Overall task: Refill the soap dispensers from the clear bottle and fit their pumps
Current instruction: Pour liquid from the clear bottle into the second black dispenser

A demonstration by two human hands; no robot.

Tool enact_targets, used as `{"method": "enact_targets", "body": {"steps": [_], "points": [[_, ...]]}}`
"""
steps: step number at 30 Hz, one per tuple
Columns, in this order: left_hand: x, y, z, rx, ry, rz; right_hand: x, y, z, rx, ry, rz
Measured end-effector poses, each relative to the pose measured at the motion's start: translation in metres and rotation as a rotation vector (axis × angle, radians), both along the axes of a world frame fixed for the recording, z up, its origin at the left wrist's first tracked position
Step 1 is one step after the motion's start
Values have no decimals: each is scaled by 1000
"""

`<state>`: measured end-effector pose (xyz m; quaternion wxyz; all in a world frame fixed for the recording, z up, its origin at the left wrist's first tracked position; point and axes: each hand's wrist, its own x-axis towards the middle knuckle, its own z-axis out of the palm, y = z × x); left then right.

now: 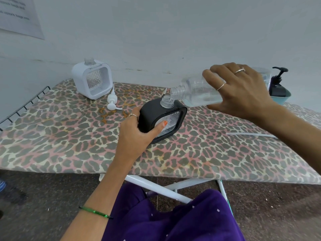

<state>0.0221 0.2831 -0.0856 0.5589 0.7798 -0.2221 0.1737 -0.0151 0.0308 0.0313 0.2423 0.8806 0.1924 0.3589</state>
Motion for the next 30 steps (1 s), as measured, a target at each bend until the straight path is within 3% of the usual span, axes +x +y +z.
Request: {"method": "enact_targets", "body": {"steps": [30], "points": [[-2,1,2,2,-1,-4,-1,1,1,2,13,3]]}}
